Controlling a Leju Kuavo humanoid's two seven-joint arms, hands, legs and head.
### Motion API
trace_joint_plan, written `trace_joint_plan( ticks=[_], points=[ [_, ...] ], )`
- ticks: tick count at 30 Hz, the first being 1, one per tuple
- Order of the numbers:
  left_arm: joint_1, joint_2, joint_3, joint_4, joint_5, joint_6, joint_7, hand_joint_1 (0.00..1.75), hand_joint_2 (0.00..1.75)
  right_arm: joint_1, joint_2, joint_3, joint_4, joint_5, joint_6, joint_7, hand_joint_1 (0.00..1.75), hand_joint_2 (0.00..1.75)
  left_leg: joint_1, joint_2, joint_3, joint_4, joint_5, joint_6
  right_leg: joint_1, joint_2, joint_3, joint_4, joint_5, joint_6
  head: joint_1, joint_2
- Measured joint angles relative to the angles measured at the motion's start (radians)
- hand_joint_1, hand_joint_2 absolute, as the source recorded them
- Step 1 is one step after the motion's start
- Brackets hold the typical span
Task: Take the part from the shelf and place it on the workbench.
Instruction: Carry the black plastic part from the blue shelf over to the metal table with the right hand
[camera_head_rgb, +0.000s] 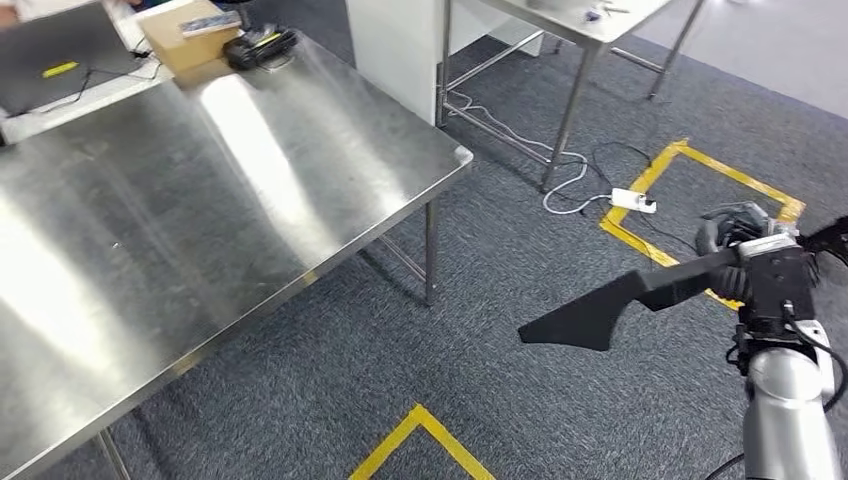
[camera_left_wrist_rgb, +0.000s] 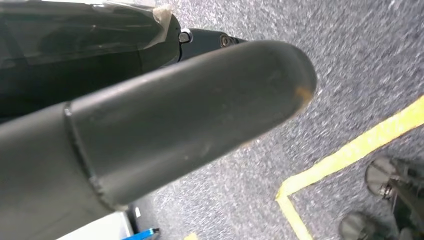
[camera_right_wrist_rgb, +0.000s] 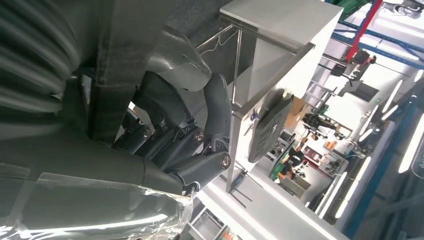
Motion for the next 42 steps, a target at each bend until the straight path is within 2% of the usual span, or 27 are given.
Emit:
trace_joint_plan(
  ticks=[2,3,4,6,7,9,11,13,15,17,18,19,20,22,24,26,28,29,31,32,33,34,36,37,38,39,42],
  points=[
    [0.0,0.0,0.0,0.0,-0.002,-0.001,0.0,0.0,0.0,0.01,-0.001,-0.014,0.007,-0.004,0.001,-0.003,1.75,1.75,0.001,-0.021,0.0,0.0,0.0,-0.001,-0.005,0.01,-0.059,0.107,-0.033,0.007,0.003,0.0],
    [0.0,-0.001,0.0,0.0,-0.002,-0.002,0.0,0.0,0.0,0.015,-0.001,-0.018,0.011,-0.005,0.002,-0.004,1.75,1.75,0.002,-0.031,0.0,0.002,0.0,-0.002,-0.009,0.01,-0.068,0.116,-0.028,0.016,0.003,0.0],
    [0.0,-0.001,0.0,0.0,-0.002,-0.002,0.0,0.0,0.0,0.017,-0.001,-0.019,0.013,-0.006,0.002,-0.005,1.75,1.75,0.004,-0.042,0.0,0.004,-0.002,-0.005,-0.014,0.011,-0.056,0.087,-0.008,0.029,0.003,0.0],
    [0.0,0.0,0.0,0.0,-0.004,-0.002,0.0,0.0,0.0,0.018,-0.001,-0.023,0.018,-0.007,0.003,-0.005,1.75,1.75,0.007,-0.061,-0.005,0.02,-0.01,-0.019,-0.028,0.028,0.002,-0.042,0.048,0.056,0.005,0.0],
    [0.0,0.001,0.0,0.0,-0.006,-0.002,0.0,0.0,0.0,0.019,-0.001,-0.026,0.019,-0.01,0.004,-0.006,1.75,1.75,0.007,-0.071,-0.011,0.032,-0.016,-0.028,-0.031,0.039,0.029,-0.097,0.067,0.059,0.006,0.0],
    [0.0,0.004,0.0,0.0,-0.012,-0.002,0.0,0.0,0.0,0.031,-0.003,-0.035,0.022,-0.02,0.006,-0.009,1.75,1.75,0.007,-0.087,-0.023,0.047,-0.023,-0.04,-0.031,0.049,0.051,-0.141,0.076,0.045,0.006,0.0],
    [0.004,0.005,0.0,0.0,-0.02,-0.005,-0.001,0.0,0.0,0.051,-0.004,-0.044,0.02,-0.033,0.009,-0.014,1.75,1.75,0.011,-0.094,-0.029,0.052,-0.024,-0.047,-0.028,0.036,0.054,-0.139,0.077,0.026,0.004,0.0],
    [0.007,0.008,0.0,0.0,-0.028,-0.01,-0.001,0.0,0.0,0.072,-0.001,-0.051,0.011,-0.044,0.01,-0.018,1.75,1.75,0.014,-0.064,-0.046,0.089,-0.049,-0.057,-0.028,0.023,0.057,-0.14,0.078,0.015,0.0,0.0],
    [0.006,0.009,0.0,0.0,-0.035,-0.016,-0.001,0.0,0.0,0.094,0.0,-0.063,0.0,-0.052,0.01,-0.021,1.75,1.75,0.015,-0.022,-0.098,0.198,-0.109,-0.065,-0.024,0.01,0.059,-0.141,0.075,0.006,-0.005,0.0],
    [0.006,0.01,0.0,0.0,-0.04,-0.02,-0.001,0.0,0.0,0.116,0.001,-0.077,-0.01,-0.061,0.009,-0.022,1.75,1.75,0.016,-0.009,-0.158,0.315,-0.154,-0.067,-0.019,-0.007,0.061,-0.141,0.071,0.001,-0.006,0.0],
    [0.006,0.01,0.0,0.0,-0.041,-0.02,0.0,0.0,0.0,0.126,0.002,-0.083,-0.016,-0.065,0.009,-0.022,1.75,1.75,0.016,-0.008,-0.169,0.334,-0.152,-0.064,-0.016,-0.015,0.062,-0.141,0.069,-0.001,-0.006,0.0],
    [0.006,0.011,0.0,0.0,-0.043,-0.021,0.002,0.0,0.0,0.135,0.004,-0.088,-0.022,-0.068,0.009,-0.022,1.75,1.75,0.015,-0.007,-0.16,0.313,-0.132,-0.059,-0.013,-0.022,0.064,-0.141,0.068,-0.003,-0.006,0.0],
    [0.006,0.012,0.0,0.0,-0.044,-0.021,0.004,0.0,0.0,0.143,0.006,-0.091,-0.028,-0.069,0.009,-0.022,1.75,1.75,0.012,-0.003,-0.134,0.261,-0.1,-0.05,-0.01,-0.029,0.067,-0.141,0.066,-0.006,-0.006,0.0],
    [0.005,0.016,0.0,0.0,-0.045,-0.022,0.008,0.0,0.0,0.152,0.01,-0.095,-0.04,-0.07,0.009,-0.022,1.75,1.75,0.0,0.024,-0.066,0.129,-0.045,-0.025,-0.002,-0.04,0.073,-0.142,0.062,-0.008,-0.006,0.0],
    [0.002,0.021,0.0,0.0,-0.045,-0.024,0.011,0.0,0.0,0.157,0.013,-0.097,-0.047,-0.071,0.009,-0.023,1.75,1.75,-0.012,0.044,-0.034,0.065,-0.033,-0.009,0.001,-0.052,0.076,-0.145,0.06,-0.006,-0.005,0.0],
    [0.001,0.022,0.001,0.0,-0.045,-0.025,0.014,0.0,0.0,0.161,0.017,-0.097,-0.051,-0.071,0.009,-0.022,1.75,1.75,-0.013,0.034,-0.028,0.049,-0.03,-0.004,0.002,-0.063,0.078,-0.149,0.058,0.0,-0.006,0.0],
    [0.001,0.022,0.001,-0.001,-0.044,-0.026,0.016,0.0,0.0,0.162,0.021,-0.096,-0.055,-0.071,0.009,-0.022,1.75,1.75,-0.008,0.018,-0.011,0.022,-0.016,0.0,0.003,-0.045,0.072,-0.129,0.046,0.003,-0.004,0.0],
    [0.001,0.022,0.001,-0.001,-0.044,-0.026,0.017,0.0,0.0,0.162,0.021,-0.096,-0.056,-0.071,0.008,-0.021,1.75,1.75,-0.004,0.011,-0.002,0.009,-0.009,0.002,0.002,-0.025,0.054,-0.091,0.028,0.002,-0.001,0.0],
    [0.0,0.022,0.002,-0.001,-0.043,-0.027,0.017,0.0,0.0,0.163,0.024,-0.097,-0.056,-0.071,0.007,-0.02,1.75,1.75,-0.002,-0.005,0.002,0.004,-0.005,0.005,-0.004,0.005,-0.006,0.03,-0.021,0.0,0.003,0.0],
    [-0.001,0.021,0.002,-0.001,-0.043,-0.028,0.017,0.0,0.0,0.165,0.026,-0.098,-0.056,-0.07,0.007,-0.02,1.75,1.75,-0.001,-0.015,0.002,0.004,-0.005,0.004,-0.007,0.009,-0.037,0.084,-0.038,0.004,0.005,0.0],
    [-0.001,0.021,0.003,0.0,-0.043,-0.029,0.017,0.0,0.0,0.167,0.027,-0.098,-0.056,-0.07,0.006,-0.019,1.75,1.75,-0.001,-0.025,0.002,0.005,-0.005,0.003,-0.011,0.01,-0.052,0.109,-0.04,0.012,0.005,0.0],
    [-0.001,0.02,0.005,0.0,-0.044,-0.029,0.017,0.0,0.0,0.168,0.028,-0.098,-0.056,-0.07,0.006,-0.019,1.75,1.75,0.001,-0.036,0.002,0.006,-0.006,0.001,-0.015,0.011,-0.049,0.095,-0.026,0.024,0.005,0.0],
    [0.0,0.019,0.01,0.0,-0.044,-0.029,0.019,0.0,0.0,0.17,0.029,-0.097,-0.056,-0.069,0.007,-0.018,1.75,1.75,0.006,-0.058,0.0,0.02,-0.013,-0.012,-0.029,0.021,0.007,-0.028,0.031,0.053,0.006,0.0],
    [0.0,0.019,0.013,-0.001,-0.042,-0.027,0.021,0.0,0.0,0.169,0.032,-0.096,-0.056,-0.068,0.007,-0.018,1.75,1.75,0.007,-0.067,-0.005,0.03,-0.019,-0.021,-0.031,0.03,0.037,-0.088,0.053,0.06,0.009,0.0],
    [0.0,0.02,0.017,-0.001,-0.039,-0.025,0.023,0.0,0.0,0.165,0.035,-0.094,-0.054,-0.063,0.008,-0.018,1.75,1.75,0.007,-0.075,-0.011,0.04,-0.025,-0.029,-0.032,0.037,0.058,-0.127,0.066,0.058,0.01,0.0],
    [0.0,0.019,0.022,-0.001,-0.035,-0.021,0.025,0.0,0.0,0.158,0.038,-0.09,-0.05,-0.055,0.01,-0.018,1.75,1.75,0.006,-0.081,-0.017,0.047,-0.028,-0.036,-0.031,0.041,0.065,-0.14,0.069,0.05,0.011,0.0],
    [0.003,0.014,0.043,-0.001,-0.026,-0.006,0.028,0.0,0.0,0.092,0.045,-0.049,-0.006,-0.02,0.006,-0.018,1.75,1.75,0.008,-0.079,-0.027,0.057,-0.031,-0.045,-0.031,0.034,0.059,-0.136,0.074,0.023,0.01,0.0]
  ],
)
